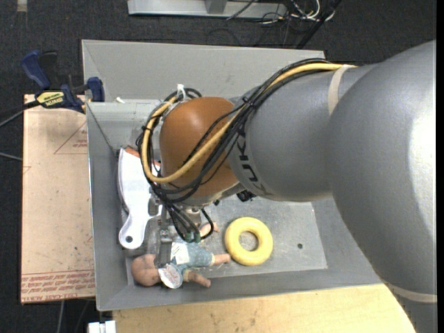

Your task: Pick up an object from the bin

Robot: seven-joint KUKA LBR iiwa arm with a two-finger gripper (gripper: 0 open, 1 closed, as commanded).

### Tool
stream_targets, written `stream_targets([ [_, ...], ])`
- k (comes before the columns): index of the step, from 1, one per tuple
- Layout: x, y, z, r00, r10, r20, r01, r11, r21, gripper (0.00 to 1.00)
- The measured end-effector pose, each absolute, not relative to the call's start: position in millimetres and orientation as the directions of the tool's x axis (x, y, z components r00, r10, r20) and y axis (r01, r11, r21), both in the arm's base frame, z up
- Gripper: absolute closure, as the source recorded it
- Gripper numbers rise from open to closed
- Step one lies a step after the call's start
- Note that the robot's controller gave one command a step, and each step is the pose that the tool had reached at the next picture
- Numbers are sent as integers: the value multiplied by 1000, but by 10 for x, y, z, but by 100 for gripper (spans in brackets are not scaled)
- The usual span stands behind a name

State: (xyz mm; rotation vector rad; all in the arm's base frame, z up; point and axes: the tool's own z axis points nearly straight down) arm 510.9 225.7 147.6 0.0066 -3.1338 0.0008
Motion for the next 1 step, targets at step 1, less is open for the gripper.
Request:
stream_targets([
  [1,5132,2246,1518,-1000,0,1,0,1000,1,0],
])
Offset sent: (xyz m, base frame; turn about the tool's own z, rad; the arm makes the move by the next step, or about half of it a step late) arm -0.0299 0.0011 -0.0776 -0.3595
